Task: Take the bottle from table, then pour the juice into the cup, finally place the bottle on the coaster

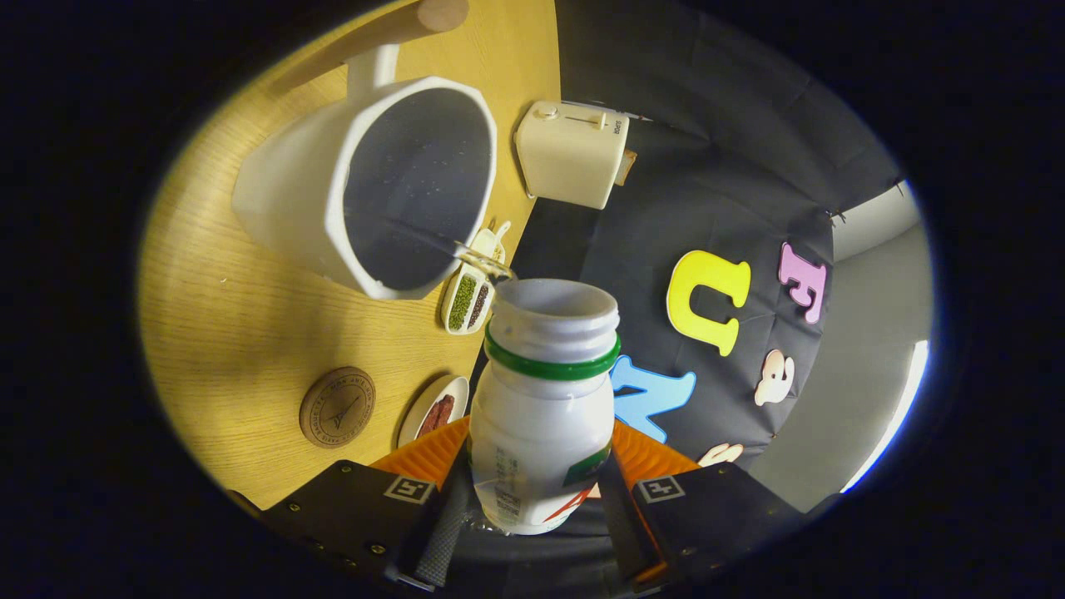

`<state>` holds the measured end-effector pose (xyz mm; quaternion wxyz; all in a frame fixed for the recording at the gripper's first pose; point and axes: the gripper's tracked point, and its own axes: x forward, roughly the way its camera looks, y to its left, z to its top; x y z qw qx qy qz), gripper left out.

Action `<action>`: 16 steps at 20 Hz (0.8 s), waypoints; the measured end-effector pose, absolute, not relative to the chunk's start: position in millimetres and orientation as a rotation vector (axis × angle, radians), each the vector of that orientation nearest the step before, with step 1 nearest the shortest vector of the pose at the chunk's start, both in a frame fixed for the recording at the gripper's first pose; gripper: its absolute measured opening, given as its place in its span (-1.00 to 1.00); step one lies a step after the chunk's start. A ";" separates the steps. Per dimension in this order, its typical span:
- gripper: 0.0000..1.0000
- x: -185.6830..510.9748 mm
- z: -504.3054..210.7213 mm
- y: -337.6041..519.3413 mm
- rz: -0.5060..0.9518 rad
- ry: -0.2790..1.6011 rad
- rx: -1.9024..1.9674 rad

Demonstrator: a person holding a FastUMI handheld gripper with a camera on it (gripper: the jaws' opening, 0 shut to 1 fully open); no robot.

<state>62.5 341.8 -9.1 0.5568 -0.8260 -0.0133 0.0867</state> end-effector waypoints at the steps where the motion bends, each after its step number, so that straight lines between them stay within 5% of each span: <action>1: 0.47 62.8 -8.5 342.2 0.204 -0.033 -1.954; 16: 0.45 55.2 3.9 352.7 0.191 -0.088 -2.042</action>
